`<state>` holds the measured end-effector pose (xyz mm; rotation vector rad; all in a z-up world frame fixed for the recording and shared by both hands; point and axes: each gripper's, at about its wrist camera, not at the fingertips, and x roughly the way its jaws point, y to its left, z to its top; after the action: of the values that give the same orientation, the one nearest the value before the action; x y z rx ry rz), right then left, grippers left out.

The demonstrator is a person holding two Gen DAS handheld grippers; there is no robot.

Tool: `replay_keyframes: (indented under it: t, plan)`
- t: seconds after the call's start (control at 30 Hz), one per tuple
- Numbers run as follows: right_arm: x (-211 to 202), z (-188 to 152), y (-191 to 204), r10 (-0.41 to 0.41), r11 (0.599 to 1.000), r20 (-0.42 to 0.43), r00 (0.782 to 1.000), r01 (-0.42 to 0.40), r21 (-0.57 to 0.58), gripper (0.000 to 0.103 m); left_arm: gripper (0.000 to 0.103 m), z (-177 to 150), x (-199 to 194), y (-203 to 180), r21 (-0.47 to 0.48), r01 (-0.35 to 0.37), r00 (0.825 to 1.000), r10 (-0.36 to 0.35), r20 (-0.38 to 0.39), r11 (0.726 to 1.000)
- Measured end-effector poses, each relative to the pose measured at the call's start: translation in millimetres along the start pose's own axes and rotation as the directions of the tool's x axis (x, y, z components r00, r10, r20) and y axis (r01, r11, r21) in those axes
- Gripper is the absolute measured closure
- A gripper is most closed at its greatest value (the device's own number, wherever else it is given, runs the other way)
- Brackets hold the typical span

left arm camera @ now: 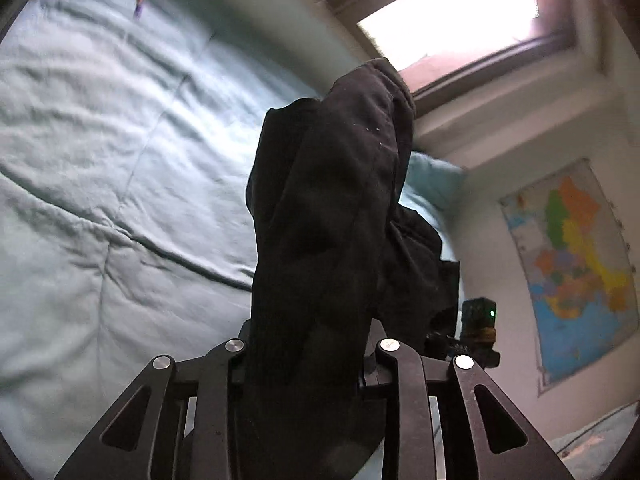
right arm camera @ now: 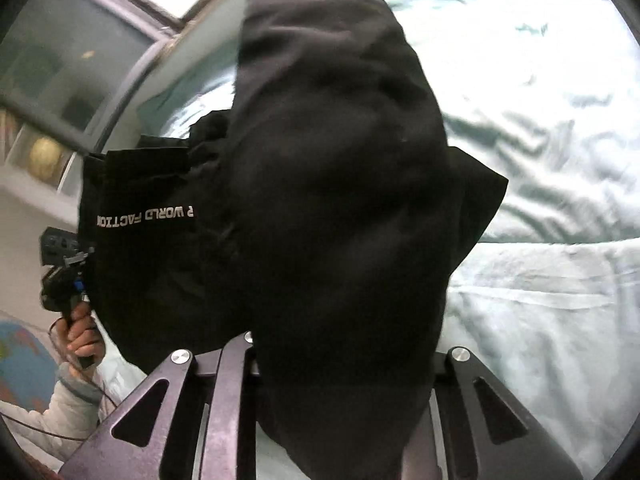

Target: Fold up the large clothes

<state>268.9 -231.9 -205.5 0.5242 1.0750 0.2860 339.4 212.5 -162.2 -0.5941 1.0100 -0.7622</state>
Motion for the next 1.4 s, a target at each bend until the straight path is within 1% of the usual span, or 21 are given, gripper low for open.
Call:
replay_keyframes:
  t: [0.13,0.23,0.37,0.47,0.53,0.6,0.63,0.67,0.7,0.73,0.77,0.8,0.9,1.0,1.03,1.17,1.23,1.3,1.33,1.37,1.4]
  plan:
    - [-51,-14,32,0.004,1.0,0.014,1.0,-0.004,-0.031,0.078,0.073,-29,-60,-43,0.024,0.003,0.999,-0.004,0.053,1.0]
    - [-86,-39,50,-0.007,0.999,-0.01,1.0,0.006,-0.054,0.078,0.073,-58,-88,-58,0.014,-0.003,0.999,0.002,0.054,1.0]
    - [-87,-73,58,-0.023,1.0,-0.088,0.996,0.021,-0.021,0.078,0.072,-103,-101,-49,-0.052,-0.028,1.0,0.028,0.006,0.998]
    - [-65,-109,42,-0.035,0.999,-0.16,0.986,0.041,0.032,0.077,0.071,-129,-84,-9,-0.136,-0.082,0.995,0.073,-0.074,0.987]
    - [-37,-133,25,-0.053,0.994,-0.222,0.974,0.072,0.079,0.075,0.068,-145,-60,31,-0.196,-0.139,0.983,0.112,-0.145,0.971]
    - [-8,-155,2,-0.082,0.984,-0.276,0.958,0.122,0.128,0.072,0.065,-160,-34,73,-0.251,-0.241,0.954,0.181,-0.24,0.938]
    - [5,-162,-8,-0.118,0.976,-0.296,0.948,0.165,0.141,0.063,0.06,-167,-21,97,-0.264,-0.326,0.925,0.249,-0.286,0.908]
    - [15,-170,-24,-0.156,0.962,-0.301,0.941,0.214,0.169,0.053,0.049,-173,-14,124,-0.278,-0.376,0.906,0.288,-0.309,0.884]
    - [19,-175,-41,-0.16,0.948,-0.298,0.941,0.231,0.221,0.047,0.046,-174,-14,138,-0.314,-0.344,0.919,0.25,-0.304,0.885]
    - [18,-178,-53,-0.133,0.939,-0.286,0.949,0.213,0.27,0.043,0.046,-176,-19,157,-0.395,-0.278,0.942,0.169,-0.29,0.875]
    - [12,-181,-67,-0.095,0.922,-0.258,0.961,0.183,0.341,0.042,0.046,-175,-29,170,-0.469,-0.24,0.953,0.115,-0.28,0.85]
    - [2,-183,-79,-0.063,0.904,-0.231,0.971,0.154,0.399,0.041,0.046,-173,-38,175,-0.494,-0.23,0.957,0.103,-0.271,0.838]
    - [-33,-189,-91,-0.092,0.882,-0.17,0.981,0.16,0.443,0.036,0.046,-157,-92,173,-0.458,-0.281,0.957,0.215,-0.193,0.843]
    - [-67,-189,-81,-0.148,0.881,-0.12,0.982,0.186,0.434,0.036,0.048,-145,-132,146,-0.362,-0.376,0.927,0.344,-0.15,0.853]
    - [-74,-188,-80,-0.164,0.885,-0.106,0.981,0.194,0.423,0.036,0.048,-142,-139,128,-0.314,-0.392,0.92,0.368,-0.134,0.865]
    - [-84,-181,-19,-0.274,0.933,-0.056,0.96,0.28,0.226,0.033,0.047,-144,-134,63,-0.141,-0.382,0.924,0.374,-0.081,0.913]
    - [-68,-173,12,-0.333,0.933,-0.057,0.941,0.337,0.124,0.029,0.047,-150,-108,40,-0.053,-0.432,0.9,0.427,-0.088,0.9]
    - [-38,-174,21,-0.382,0.922,-0.097,0.919,0.386,0.032,0.029,0.046,-154,-72,40,-0.007,-0.478,0.869,0.472,-0.147,0.878]
    - [-27,-180,18,-0.385,0.921,-0.126,0.914,0.39,0.018,0.029,0.047,-159,-50,49,0.002,-0.521,0.836,0.511,-0.199,0.853]
    - [-5,-182,14,-0.38,0.921,-0.173,0.909,0.389,0.019,0.029,0.047,-163,-28,63,0.0,-0.572,0.793,0.554,-0.253,0.82]
    - [10,-184,9,-0.382,0.918,-0.213,0.899,0.396,0.027,0.029,0.047,-168,-17,72,-0.005,-0.596,0.771,0.57,-0.285,0.803]
